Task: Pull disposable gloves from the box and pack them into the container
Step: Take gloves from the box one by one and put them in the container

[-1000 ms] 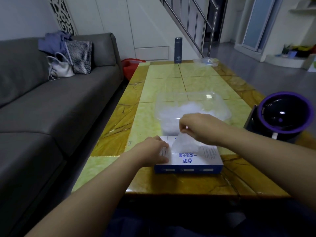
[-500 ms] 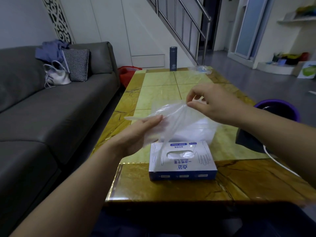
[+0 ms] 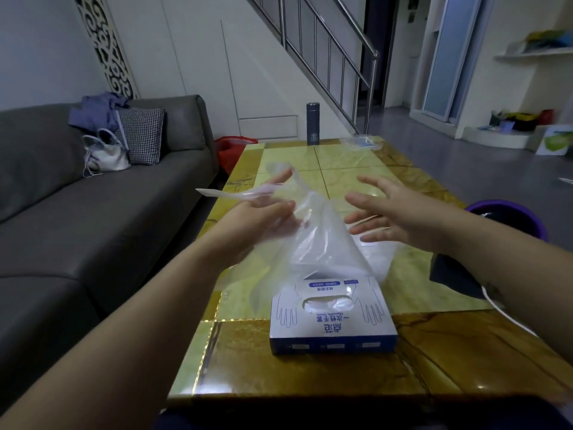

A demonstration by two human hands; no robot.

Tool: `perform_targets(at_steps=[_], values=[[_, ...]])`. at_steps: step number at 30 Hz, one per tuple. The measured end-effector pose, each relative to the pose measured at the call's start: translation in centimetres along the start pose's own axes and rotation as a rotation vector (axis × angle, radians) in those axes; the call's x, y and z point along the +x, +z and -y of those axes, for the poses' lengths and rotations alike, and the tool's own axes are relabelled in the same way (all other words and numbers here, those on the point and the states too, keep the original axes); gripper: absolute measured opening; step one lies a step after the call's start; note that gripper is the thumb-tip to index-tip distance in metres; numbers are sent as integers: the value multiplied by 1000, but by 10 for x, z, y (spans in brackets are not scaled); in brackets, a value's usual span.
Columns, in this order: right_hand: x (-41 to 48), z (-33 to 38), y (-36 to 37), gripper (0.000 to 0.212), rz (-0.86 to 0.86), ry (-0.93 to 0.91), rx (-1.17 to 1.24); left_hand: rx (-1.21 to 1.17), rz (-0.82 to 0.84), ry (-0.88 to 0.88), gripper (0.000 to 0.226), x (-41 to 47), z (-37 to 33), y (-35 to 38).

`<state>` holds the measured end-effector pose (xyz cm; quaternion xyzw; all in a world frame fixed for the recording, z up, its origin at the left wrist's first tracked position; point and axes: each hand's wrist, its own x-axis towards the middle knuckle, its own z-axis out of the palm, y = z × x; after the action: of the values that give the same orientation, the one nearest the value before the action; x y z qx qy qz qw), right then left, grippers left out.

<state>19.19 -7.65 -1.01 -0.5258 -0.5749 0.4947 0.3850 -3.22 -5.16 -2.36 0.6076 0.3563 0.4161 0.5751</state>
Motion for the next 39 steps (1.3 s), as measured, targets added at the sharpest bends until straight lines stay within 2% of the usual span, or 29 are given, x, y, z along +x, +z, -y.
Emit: perform_targets(at_steps=[3, 5, 7, 8, 11, 13, 16, 19, 22, 25, 26, 28, 29, 30, 31, 32, 33, 34, 35, 36, 37, 39], values=[[0, 9, 4, 89, -29, -124, 73, -7, -14, 49, 28, 9, -7, 1], [3, 10, 5, 80, -73, -160, -3, -24, -27, 77, 21, 15, -12, 0], [9, 6, 3, 82, -94, -80, 4, -103, -10, 88, 31, 24, -14, -1], [13, 2, 2, 87, -66, 7, 84, -155, 11, 83, 38, 28, -15, -1], [26, -7, 5, 96, 110, 234, 419, -228, 52, 68, 57, 45, -19, 2], [37, -12, 7, 104, 205, 271, 559, -205, 78, 90, 58, 56, -22, 6], [49, -14, 4, 93, 227, 151, 783, -200, 80, 97, 55, 73, -22, 12], [56, -10, -13, 78, 60, -24, 929, -246, 110, 64, 56, 92, -16, 11], [62, -9, -33, 57, -130, -134, 664, -186, 34, -46, 46, 111, -6, 5], [74, -24, -43, 42, -214, -99, 250, 112, -16, -231, 28, 124, 9, -9], [77, -32, -45, 40, -226, -60, 107, 239, -44, -282, 27, 129, 16, -16], [85, -46, -46, 47, -228, 17, -192, 419, -213, -333, 51, 137, 24, -29], [88, -51, -44, 52, -232, 38, -350, 520, -348, -297, 61, 138, 25, -33], [91, -54, -41, 57, -234, 46, -480, 643, -502, -187, 66, 137, 23, -33], [94, -55, -39, 60, -229, 46, -566, 777, -628, -1, 66, 131, 18, -28], [97, -57, -37, 63, -212, 58, -621, 910, -668, 232, 61, 125, 14, -19], [99, -58, -35, 65, -189, 77, -662, 1035, -582, 439, 54, 120, 8, -7], [102, -60, -32, 68, -163, 97, -711, 1169, -378, 551, 48, 116, 7, 5], [103, -61, -30, 70, -144, 112, -769, 1309, -114, 543, 44, 115, 11, 15], [104, -64, -29, 72, -132, 121, -830, 1446, 128, 415, 44, 114, 20, 24], [104, -65, -27, 73, -119, 123, -890, 1549, 318, 215, 49, 115, 30, 31], [104, -67, -25, 74, -80, 135, -1003, 1641, 512, -121, 58, 118, 46, 33]])
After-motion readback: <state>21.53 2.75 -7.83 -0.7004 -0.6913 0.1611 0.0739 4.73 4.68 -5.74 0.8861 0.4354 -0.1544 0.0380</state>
